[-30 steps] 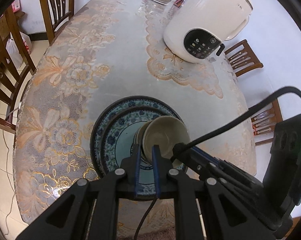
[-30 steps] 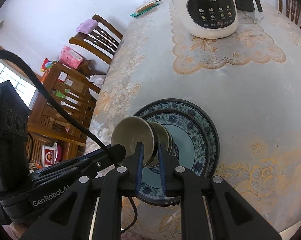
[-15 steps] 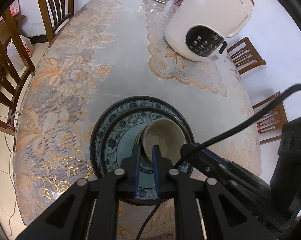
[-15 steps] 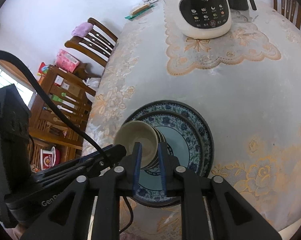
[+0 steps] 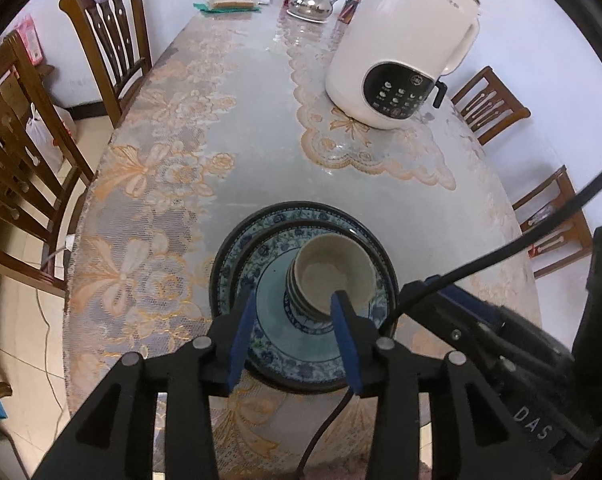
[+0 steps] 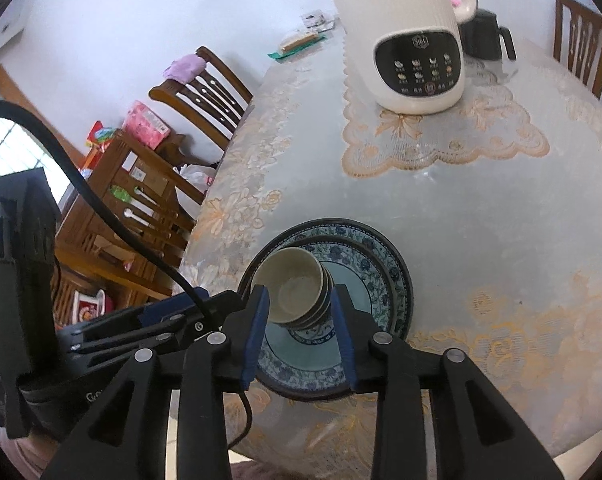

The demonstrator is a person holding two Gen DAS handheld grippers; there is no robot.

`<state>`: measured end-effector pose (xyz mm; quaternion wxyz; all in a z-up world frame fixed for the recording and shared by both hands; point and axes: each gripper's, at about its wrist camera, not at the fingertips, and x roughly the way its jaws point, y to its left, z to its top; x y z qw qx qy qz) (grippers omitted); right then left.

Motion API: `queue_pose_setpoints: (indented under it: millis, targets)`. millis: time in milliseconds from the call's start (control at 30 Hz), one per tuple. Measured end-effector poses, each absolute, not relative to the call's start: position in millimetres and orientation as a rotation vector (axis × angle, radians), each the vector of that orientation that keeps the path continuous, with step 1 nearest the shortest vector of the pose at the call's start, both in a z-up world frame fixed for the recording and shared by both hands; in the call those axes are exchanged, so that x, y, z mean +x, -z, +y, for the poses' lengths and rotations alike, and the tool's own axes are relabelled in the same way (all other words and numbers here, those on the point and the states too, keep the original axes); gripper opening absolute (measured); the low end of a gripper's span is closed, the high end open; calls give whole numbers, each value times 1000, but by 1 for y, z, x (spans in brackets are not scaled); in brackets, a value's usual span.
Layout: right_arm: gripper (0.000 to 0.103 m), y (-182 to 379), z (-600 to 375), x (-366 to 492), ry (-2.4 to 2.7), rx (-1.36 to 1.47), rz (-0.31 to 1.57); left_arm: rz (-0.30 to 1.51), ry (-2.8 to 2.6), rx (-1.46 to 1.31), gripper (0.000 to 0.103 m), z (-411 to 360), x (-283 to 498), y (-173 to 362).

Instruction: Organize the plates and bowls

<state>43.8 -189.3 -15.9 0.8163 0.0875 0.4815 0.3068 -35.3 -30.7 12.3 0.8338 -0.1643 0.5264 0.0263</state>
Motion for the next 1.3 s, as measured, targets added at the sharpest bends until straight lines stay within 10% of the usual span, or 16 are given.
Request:
queue_pose_setpoints:
  millis: [600, 1300]
  targets:
    - [53, 19, -203, -1, -595, 61, 1007, 1118, -76, -249, 65, -40, -76, -11]
    - [56, 55, -199, -3, -537, 40, 1143, 1247, -86, -265, 66, -42, -78, 37]
